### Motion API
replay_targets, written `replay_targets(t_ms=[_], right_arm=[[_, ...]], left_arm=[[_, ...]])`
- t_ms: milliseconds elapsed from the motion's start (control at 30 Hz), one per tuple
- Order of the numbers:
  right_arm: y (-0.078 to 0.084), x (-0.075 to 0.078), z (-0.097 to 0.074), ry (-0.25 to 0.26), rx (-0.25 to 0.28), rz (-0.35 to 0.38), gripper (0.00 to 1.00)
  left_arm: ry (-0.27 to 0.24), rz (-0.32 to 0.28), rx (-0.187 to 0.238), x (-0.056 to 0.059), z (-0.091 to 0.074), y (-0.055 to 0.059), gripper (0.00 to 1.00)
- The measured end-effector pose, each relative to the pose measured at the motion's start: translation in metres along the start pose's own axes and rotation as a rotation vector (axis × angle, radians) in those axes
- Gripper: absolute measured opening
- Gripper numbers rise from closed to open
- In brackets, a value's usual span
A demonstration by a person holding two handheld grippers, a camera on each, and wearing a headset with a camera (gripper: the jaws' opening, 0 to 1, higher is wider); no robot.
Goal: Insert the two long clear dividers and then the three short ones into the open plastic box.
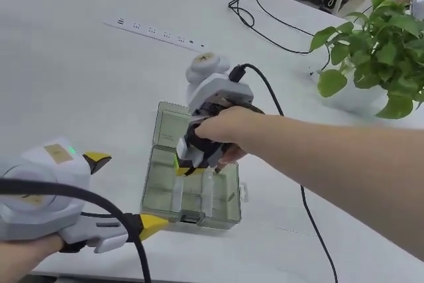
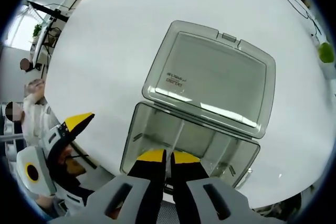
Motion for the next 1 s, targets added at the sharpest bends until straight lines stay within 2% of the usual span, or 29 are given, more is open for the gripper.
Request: replay_targets(t_ms=[133,300,667,833,933,1000], right_arm=[[-0.0005,-0.0017,0.0042,0.031,0.016,-0.022,0.04],[0.0001,0.0002,0.0029,0.02,0.01,-0.007,0.04],[-0.0004,-0.0008,0.0014,0.013,0.028,-0.032,0.05],[-0.0011,-0.0029,0.0003,-0.007,0.047,-0.06,0.07],[0.0013,-0.0076,0.0,-0.038,0.044,-0.051,0.12],[0.0019,-0.0085,0.0008,-0.043,0.063,-0.062,0.14]], left_arm=[[-0.001,-0.001,-0.002,-0.0001,0.0,0.0013,0.87],[-0.005,-0.003,0.0,-0.0014,-0.001,0.0011,0.87],[-0.005,0.001,0.0,-0.0006,-0.0001,-0.0009,0.87],[-0.003,0.003,-0.006,0.0008,0.0001,-0.0005,0.87],[-0.003,0.002,-0.006,0.0013,0.0005,-0.0005,0.87],[-0.002,0.005,-0.009,0.002,0.0011,-0.0006,0.87]])
Point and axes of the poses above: the centre of the closed fingertips' face, and the gripper's own axes: z roughly forward along the fingers, x roughly to its right, y roughly out of its underside, the point moved 2 cm from there along -z, roughly backward along the fingers, and after that the axes turned 8 degrees about y, right-handed, at the moved point
